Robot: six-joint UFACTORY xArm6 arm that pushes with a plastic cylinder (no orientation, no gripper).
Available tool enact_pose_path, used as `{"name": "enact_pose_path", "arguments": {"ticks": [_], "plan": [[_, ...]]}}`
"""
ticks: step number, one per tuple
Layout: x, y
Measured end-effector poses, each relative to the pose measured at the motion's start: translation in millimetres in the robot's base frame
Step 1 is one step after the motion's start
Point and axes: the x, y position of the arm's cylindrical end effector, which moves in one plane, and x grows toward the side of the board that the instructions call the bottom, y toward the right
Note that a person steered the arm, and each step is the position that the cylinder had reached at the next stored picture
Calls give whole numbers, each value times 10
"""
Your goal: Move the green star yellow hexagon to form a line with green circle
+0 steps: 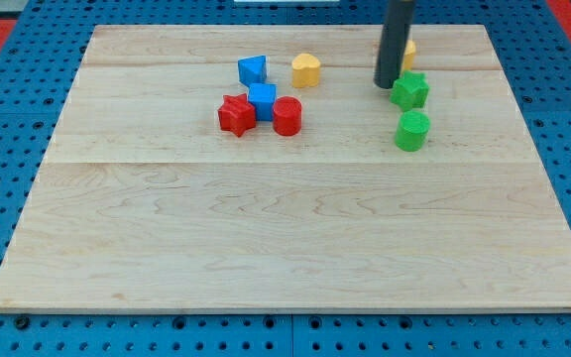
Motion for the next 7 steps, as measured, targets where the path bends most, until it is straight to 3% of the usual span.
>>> {"name": "enact_pose_path", "arguments": {"ticks": [2, 3, 4, 6, 7], "plan": [[-272, -347], [-299, 270], [-413, -91], [-914, 28], [-1100, -478]]}}
